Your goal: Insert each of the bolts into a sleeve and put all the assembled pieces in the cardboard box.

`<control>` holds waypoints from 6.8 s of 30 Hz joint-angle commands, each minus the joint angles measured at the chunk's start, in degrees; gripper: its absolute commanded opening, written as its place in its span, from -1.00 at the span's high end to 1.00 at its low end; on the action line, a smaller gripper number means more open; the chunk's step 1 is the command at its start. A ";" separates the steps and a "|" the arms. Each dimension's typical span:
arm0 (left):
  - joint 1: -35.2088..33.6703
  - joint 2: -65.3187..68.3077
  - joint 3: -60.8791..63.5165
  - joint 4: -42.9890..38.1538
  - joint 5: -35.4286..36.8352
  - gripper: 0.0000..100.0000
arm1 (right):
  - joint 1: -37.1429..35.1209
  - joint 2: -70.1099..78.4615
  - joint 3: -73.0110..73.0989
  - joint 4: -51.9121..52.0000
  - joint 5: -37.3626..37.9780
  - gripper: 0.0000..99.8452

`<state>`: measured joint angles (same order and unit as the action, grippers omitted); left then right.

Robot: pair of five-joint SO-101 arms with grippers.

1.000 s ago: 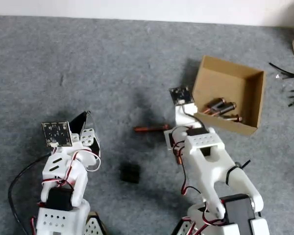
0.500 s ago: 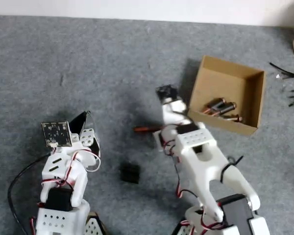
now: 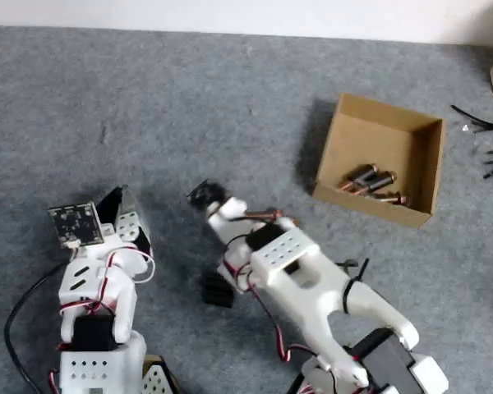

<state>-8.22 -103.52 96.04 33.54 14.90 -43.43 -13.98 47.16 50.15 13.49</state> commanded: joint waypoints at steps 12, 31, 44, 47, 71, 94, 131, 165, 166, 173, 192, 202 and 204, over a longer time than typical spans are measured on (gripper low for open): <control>-2.42 -0.57 0.92 -1.32 -0.97 0.92 | -5.85 -19.56 5.58 -0.75 0.79 0.64; -2.33 -0.57 1.01 -1.32 -0.97 0.92 | -8.04 -14.46 10.51 -6.55 3.69 0.64; 7.08 -0.13 1.01 -0.88 -18.29 0.92 | 13.76 -28.44 15.60 -9.98 -2.64 0.64; 11.30 -0.04 1.10 1.05 -22.51 0.92 | 17.01 -35.91 21.05 -13.14 -2.64 0.64; 15.43 0.04 1.01 4.84 -28.13 0.92 | 16.92 -39.78 30.11 -15.16 -5.80 0.64; 19.91 45.93 -19.47 5.01 -33.49 0.92 | 25.10 -39.34 30.46 -20.26 -5.80 0.64; 34.33 61.67 -40.92 10.46 -44.66 0.69 | 33.71 -39.69 33.54 -25.36 -6.24 0.64; 37.41 119.96 -78.90 10.55 -49.85 0.69 | 37.67 -39.25 33.80 -28.62 -9.41 0.64; 37.41 119.96 -78.99 10.55 -49.85 0.69 | 37.67 -39.25 33.80 -28.62 -9.41 0.64; 37.32 120.04 -79.25 10.46 -49.76 0.69 | 37.67 -39.25 33.89 -28.62 -9.41 0.64; 37.49 120.04 -79.08 12.22 -49.76 0.90 | 37.67 -39.25 33.89 -28.70 -9.41 0.64; 36.97 119.25 -77.05 12.66 -49.76 0.99 | 37.67 -39.25 33.98 -32.92 -9.32 0.64; 36.70 118.37 -76.35 12.92 -49.58 0.99 | 37.67 -39.25 33.98 -32.84 -9.32 0.64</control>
<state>28.70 16.66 19.21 45.49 -34.86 -6.33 -53.19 81.36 19.38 4.26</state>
